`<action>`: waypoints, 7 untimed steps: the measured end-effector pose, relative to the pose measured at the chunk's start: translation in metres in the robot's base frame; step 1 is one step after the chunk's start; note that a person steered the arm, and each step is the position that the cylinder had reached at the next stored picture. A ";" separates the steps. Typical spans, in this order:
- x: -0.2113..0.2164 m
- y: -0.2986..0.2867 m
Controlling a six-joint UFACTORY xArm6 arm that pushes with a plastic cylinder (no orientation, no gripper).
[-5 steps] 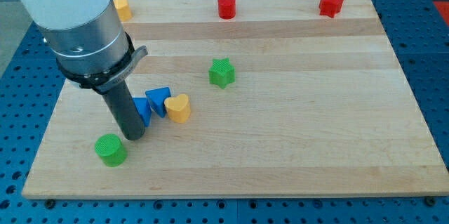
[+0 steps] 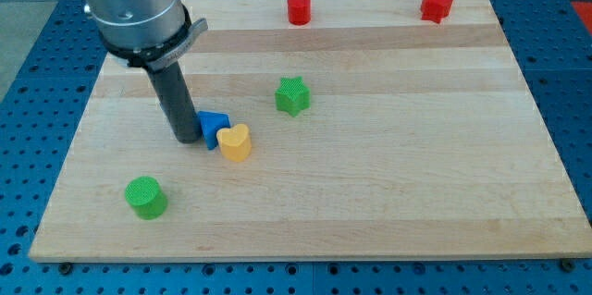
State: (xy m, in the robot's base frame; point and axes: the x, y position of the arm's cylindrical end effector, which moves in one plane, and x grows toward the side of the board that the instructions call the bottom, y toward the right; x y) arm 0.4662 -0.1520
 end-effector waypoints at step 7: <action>-0.053 -0.035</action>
State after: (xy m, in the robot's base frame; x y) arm 0.4132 -0.1867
